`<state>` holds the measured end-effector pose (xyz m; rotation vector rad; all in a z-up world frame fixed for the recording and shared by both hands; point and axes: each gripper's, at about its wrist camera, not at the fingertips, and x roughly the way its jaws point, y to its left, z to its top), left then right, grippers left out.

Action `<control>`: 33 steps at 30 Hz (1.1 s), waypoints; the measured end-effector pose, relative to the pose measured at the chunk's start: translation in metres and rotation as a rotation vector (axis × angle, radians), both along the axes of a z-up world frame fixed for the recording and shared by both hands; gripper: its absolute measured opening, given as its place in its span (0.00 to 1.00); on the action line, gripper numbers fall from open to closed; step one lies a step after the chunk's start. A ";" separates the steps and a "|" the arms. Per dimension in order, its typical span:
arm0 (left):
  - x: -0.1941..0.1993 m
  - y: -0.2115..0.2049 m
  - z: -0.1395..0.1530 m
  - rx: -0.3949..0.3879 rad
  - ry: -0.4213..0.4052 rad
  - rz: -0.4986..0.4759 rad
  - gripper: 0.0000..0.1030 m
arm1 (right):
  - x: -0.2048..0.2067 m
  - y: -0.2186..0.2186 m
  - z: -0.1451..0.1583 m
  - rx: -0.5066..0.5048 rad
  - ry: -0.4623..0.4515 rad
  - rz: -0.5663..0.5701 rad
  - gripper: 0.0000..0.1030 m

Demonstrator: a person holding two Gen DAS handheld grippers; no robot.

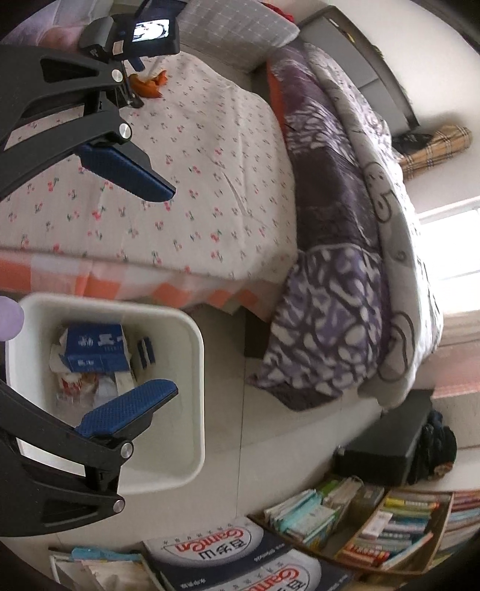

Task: Collect trash
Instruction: 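Grasp an orange peel piece on the sheet with the left tool, then grasp the second orange peel with right tool while left tool holds its peel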

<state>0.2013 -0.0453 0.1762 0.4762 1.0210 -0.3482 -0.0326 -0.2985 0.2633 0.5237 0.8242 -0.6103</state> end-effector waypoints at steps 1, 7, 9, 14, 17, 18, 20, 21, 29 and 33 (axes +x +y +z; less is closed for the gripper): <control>0.000 0.003 0.001 -0.032 0.021 -0.018 0.72 | 0.005 0.005 -0.001 0.000 0.004 0.012 0.91; -0.011 0.017 0.005 -0.054 0.055 -0.069 0.30 | 0.033 0.028 -0.010 0.015 0.015 0.060 0.91; -0.017 0.028 0.009 -0.066 0.064 -0.072 0.23 | 0.041 0.036 -0.012 0.016 0.016 0.073 0.91; -0.028 0.076 0.028 -0.108 0.070 -0.025 0.20 | 0.070 0.071 -0.022 -0.044 0.043 0.178 0.91; -0.021 0.110 0.038 -0.129 0.048 0.035 0.19 | 0.095 0.102 -0.029 -0.080 0.055 0.291 0.91; -0.020 0.123 0.044 -0.141 0.037 0.065 0.19 | 0.103 0.112 -0.031 -0.084 0.055 0.327 0.91; -0.015 0.147 0.054 -0.170 0.016 0.133 0.19 | 0.125 0.139 -0.034 -0.098 0.049 0.416 0.91; -0.013 0.158 0.060 -0.190 0.006 0.165 0.19 | 0.132 0.149 -0.034 -0.103 0.042 0.448 0.91; -0.003 0.214 0.108 -0.325 -0.090 0.357 0.19 | 0.228 0.234 -0.058 -0.059 0.058 0.639 0.91; -0.001 0.229 0.111 -0.350 -0.083 0.395 0.19 | 0.254 0.252 -0.072 -0.039 0.062 0.652 0.91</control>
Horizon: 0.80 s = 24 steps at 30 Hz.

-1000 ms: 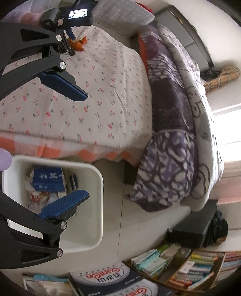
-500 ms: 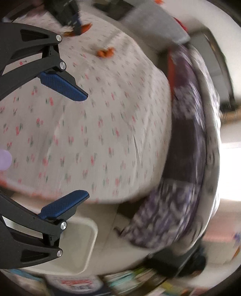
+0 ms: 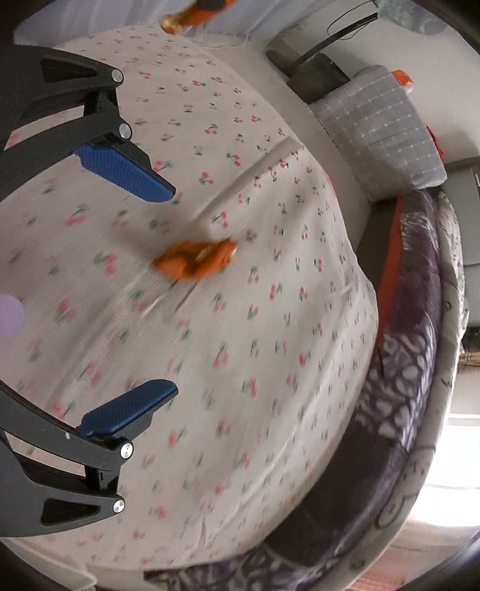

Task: Collect trash
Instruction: 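Grasp the second orange peel with right tool while left tool holds its peel, then carry both orange peels over the white bin with both tools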

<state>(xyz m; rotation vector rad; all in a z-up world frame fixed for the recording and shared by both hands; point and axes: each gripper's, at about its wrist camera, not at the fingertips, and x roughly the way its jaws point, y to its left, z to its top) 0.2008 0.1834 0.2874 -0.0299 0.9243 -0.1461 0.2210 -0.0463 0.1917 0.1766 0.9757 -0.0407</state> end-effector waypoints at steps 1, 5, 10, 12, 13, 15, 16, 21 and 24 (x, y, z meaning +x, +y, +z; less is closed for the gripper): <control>-0.001 0.003 -0.002 0.001 0.003 0.003 0.19 | 0.006 0.004 -0.005 0.009 0.006 -0.005 0.91; 0.001 0.010 -0.009 0.014 0.014 0.009 0.19 | 0.017 0.009 -0.020 0.032 0.025 -0.021 0.75; 0.003 0.020 -0.012 0.011 0.020 0.027 0.19 | 0.026 0.014 -0.024 0.012 0.021 -0.031 0.37; 0.003 0.022 -0.012 0.011 0.017 0.034 0.19 | 0.027 0.011 -0.022 0.041 0.024 -0.035 0.25; 0.002 0.023 -0.012 0.010 0.014 0.036 0.19 | 0.026 0.010 -0.020 0.047 0.017 -0.039 0.24; 0.001 0.024 -0.010 0.011 0.004 0.043 0.19 | 0.024 0.010 -0.015 0.036 -0.002 -0.044 0.23; 0.001 0.025 -0.008 0.012 -0.005 0.047 0.19 | 0.022 0.010 -0.010 0.035 -0.018 -0.044 0.23; -0.003 0.028 0.001 0.011 -0.045 0.069 0.19 | 0.011 0.015 0.012 0.038 -0.072 -0.031 0.23; -0.007 0.028 0.007 0.009 -0.068 0.075 0.19 | 0.001 0.019 0.028 0.037 -0.109 -0.013 0.23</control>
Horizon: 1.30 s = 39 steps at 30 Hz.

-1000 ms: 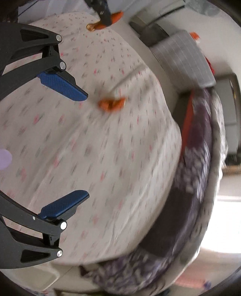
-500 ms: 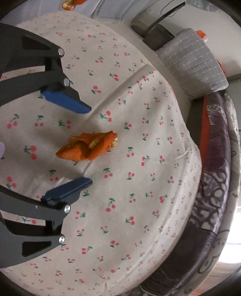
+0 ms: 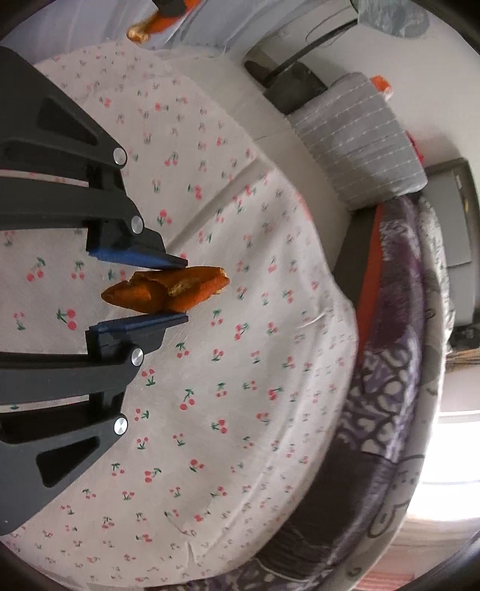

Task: Collect trash
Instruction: 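Carry both orange peels over the white bin with both tools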

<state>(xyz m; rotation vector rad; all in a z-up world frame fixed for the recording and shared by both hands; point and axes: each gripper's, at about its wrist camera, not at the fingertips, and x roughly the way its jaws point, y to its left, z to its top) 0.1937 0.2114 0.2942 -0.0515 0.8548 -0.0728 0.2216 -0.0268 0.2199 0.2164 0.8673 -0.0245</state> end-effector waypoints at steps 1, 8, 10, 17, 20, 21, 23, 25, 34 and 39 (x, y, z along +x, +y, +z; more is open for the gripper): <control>-0.002 0.000 0.002 0.000 -0.009 0.001 0.19 | -0.006 0.002 0.007 -0.007 -0.018 0.008 0.23; -0.013 -0.008 0.010 0.007 -0.039 -0.010 0.19 | -0.041 0.001 0.037 0.005 -0.086 0.032 0.23; -0.018 -0.012 0.011 0.007 -0.049 -0.016 0.19 | -0.053 -0.004 0.044 0.013 -0.101 0.027 0.23; -0.031 -0.030 0.015 0.012 -0.071 -0.057 0.19 | -0.089 -0.035 0.056 0.040 -0.121 -0.018 0.23; -0.035 -0.042 0.015 0.018 -0.078 -0.080 0.19 | -0.106 -0.054 0.056 0.064 -0.119 -0.045 0.23; -0.036 -0.045 0.014 0.022 -0.079 -0.086 0.19 | -0.109 -0.059 0.056 0.067 -0.117 -0.052 0.23; -0.038 -0.052 0.012 0.028 -0.080 -0.096 0.19 | -0.120 -0.070 0.054 0.064 -0.118 -0.071 0.23; -0.039 -0.060 0.011 0.033 -0.079 -0.107 0.19 | -0.130 -0.082 0.054 0.061 -0.124 -0.090 0.23; -0.049 -0.101 0.001 0.077 -0.089 -0.162 0.19 | -0.157 -0.129 0.056 0.100 -0.151 -0.177 0.23; -0.054 -0.127 -0.001 0.075 -0.081 -0.206 0.19 | -0.169 -0.153 0.064 0.121 -0.165 -0.223 0.23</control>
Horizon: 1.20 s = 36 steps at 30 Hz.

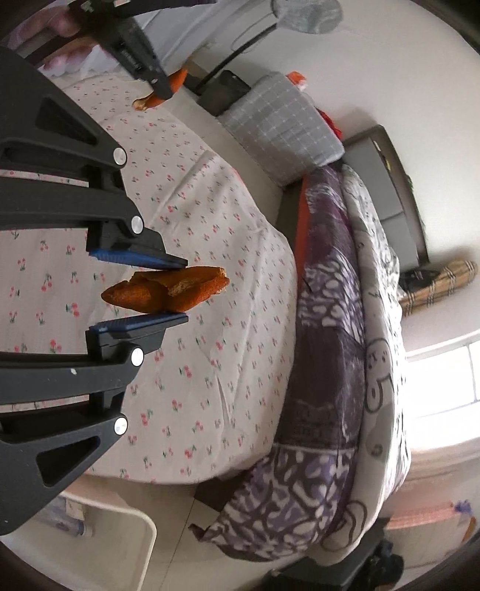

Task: Collect trash
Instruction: 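Carry both orange peels over the white bin with both tools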

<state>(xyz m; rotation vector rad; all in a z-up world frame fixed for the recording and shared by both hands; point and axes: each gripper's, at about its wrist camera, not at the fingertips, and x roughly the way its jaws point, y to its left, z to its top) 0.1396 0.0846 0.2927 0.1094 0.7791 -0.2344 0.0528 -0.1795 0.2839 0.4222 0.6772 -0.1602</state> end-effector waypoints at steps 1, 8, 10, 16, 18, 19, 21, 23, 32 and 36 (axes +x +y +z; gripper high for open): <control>-0.001 -0.006 0.000 -0.003 0.000 -0.009 0.19 | -0.004 -0.007 0.002 0.008 -0.001 -0.014 0.23; -0.013 -0.047 0.004 -0.023 -0.005 -0.073 0.19 | -0.027 -0.037 0.008 0.014 -0.010 -0.081 0.23; -0.016 -0.057 0.005 -0.028 -0.005 -0.089 0.19 | -0.034 -0.046 0.010 0.015 -0.012 -0.099 0.23; -0.027 -0.085 0.008 -0.046 -0.005 -0.137 0.19 | -0.057 -0.073 0.014 0.025 -0.018 -0.165 0.23; -0.031 -0.097 0.009 -0.049 -0.006 -0.157 0.19 | -0.063 -0.081 0.015 0.028 -0.015 -0.182 0.23; -0.033 -0.101 0.009 -0.049 -0.006 -0.165 0.19 | -0.068 -0.086 0.015 0.029 -0.012 -0.197 0.23; -0.037 -0.110 0.008 -0.047 -0.006 -0.184 0.19 | -0.075 -0.095 0.014 0.033 -0.005 -0.219 0.23; -0.043 -0.119 0.008 -0.044 -0.007 -0.204 0.19 | -0.082 -0.104 0.014 0.040 0.002 -0.239 0.23; -0.066 -0.158 0.007 -0.036 -0.005 -0.286 0.19 | -0.119 -0.143 0.013 0.050 0.024 -0.341 0.23; -0.080 -0.178 0.009 -0.033 -0.008 -0.330 0.19 | -0.136 -0.158 0.011 0.055 0.049 -0.382 0.23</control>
